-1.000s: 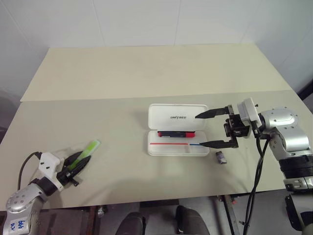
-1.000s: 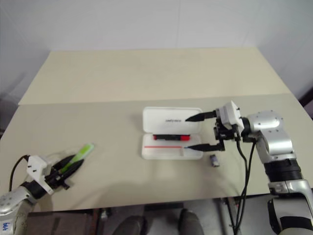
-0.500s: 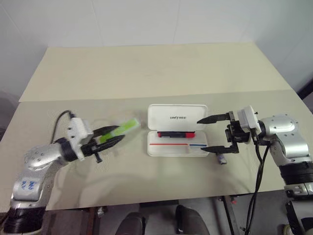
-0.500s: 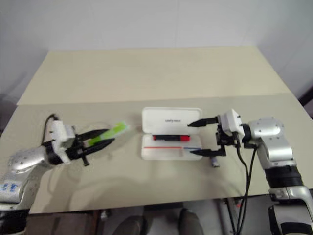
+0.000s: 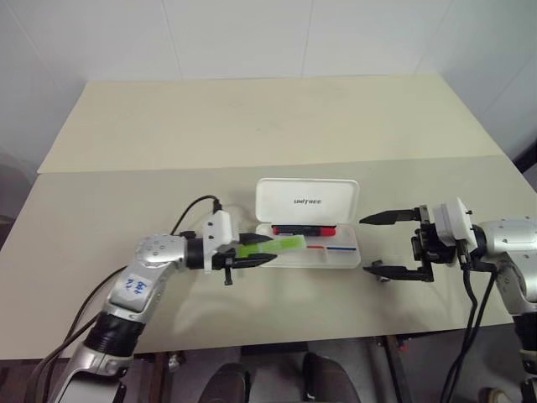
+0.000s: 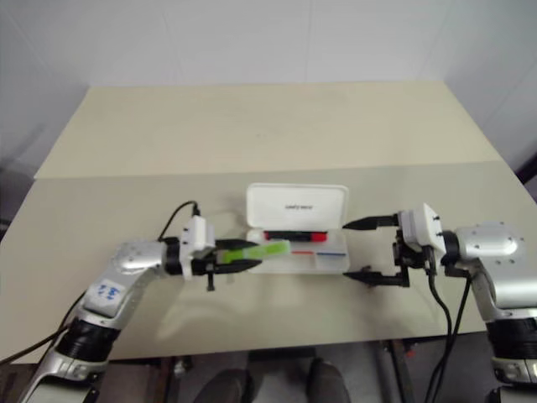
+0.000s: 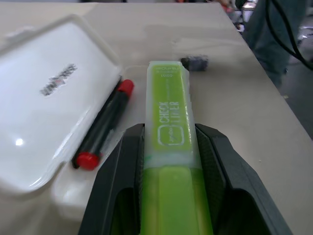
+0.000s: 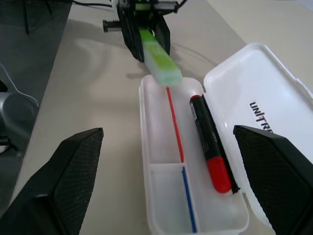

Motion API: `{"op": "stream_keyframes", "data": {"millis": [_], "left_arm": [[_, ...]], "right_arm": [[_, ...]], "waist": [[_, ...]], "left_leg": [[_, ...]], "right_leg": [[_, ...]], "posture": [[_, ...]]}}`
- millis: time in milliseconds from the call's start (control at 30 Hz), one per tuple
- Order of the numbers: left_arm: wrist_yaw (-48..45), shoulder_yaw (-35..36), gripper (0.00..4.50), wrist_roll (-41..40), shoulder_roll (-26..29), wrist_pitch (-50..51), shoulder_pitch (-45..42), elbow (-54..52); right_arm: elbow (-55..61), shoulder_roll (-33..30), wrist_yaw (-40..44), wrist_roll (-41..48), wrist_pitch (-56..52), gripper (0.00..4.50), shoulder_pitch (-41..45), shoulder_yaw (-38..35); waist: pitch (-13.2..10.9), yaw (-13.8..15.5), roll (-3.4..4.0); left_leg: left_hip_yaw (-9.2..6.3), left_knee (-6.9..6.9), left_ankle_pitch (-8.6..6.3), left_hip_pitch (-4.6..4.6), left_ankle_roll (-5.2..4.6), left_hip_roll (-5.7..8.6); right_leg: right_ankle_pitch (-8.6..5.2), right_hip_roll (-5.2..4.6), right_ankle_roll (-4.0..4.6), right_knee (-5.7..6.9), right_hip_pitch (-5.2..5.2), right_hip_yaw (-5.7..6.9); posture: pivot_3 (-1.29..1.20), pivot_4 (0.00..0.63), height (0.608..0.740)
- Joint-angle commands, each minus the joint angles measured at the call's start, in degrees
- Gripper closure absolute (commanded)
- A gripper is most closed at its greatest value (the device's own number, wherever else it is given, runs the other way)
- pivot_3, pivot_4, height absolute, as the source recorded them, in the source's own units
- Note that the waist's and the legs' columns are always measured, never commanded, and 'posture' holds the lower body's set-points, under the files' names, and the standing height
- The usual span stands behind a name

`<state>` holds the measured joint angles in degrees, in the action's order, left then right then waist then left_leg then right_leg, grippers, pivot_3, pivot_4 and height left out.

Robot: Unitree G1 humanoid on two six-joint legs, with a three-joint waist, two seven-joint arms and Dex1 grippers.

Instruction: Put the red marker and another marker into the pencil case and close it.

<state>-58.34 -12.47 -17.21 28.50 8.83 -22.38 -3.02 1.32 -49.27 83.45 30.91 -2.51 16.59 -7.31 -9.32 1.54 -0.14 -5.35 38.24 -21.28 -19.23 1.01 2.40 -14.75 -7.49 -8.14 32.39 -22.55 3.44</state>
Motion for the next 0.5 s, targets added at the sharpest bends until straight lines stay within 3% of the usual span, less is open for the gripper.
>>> {"op": "stream_keyframes", "data": {"millis": [33, 500], "left_arm": [[-1.51, -1.71, 3.37, 1.97, -1.64, -3.78, -1.63, 2.56], [-4.16, -3.43, 3.37, 5.68, -6.94, -10.56, -7.62, 14.34]], "right_arm": [[4.27, -1.74, -1.30, 1.85, -1.51, 0.00, -1.87, -3.60], [12.03, -2.60, -5.29, 3.31, -4.82, 0.00, -8.70, -8.48]], "waist": [[0.00, -0.02, 0.00], [0.02, 0.13, -0.03]], "left_leg": [[-0.01, 0.00, 0.00, 0.01, 0.00, 0.00], [0.26, 0.08, 0.01, 0.01, -0.02, -0.01]], "right_leg": [[0.00, -0.01, 0.00, 0.00, 0.00, -0.01], [0.01, -0.02, -0.03, -0.01, 0.08, 0.10]], "posture": [[0.00, 0.150, 0.740], [0.00, 0.150, 0.740]]}}
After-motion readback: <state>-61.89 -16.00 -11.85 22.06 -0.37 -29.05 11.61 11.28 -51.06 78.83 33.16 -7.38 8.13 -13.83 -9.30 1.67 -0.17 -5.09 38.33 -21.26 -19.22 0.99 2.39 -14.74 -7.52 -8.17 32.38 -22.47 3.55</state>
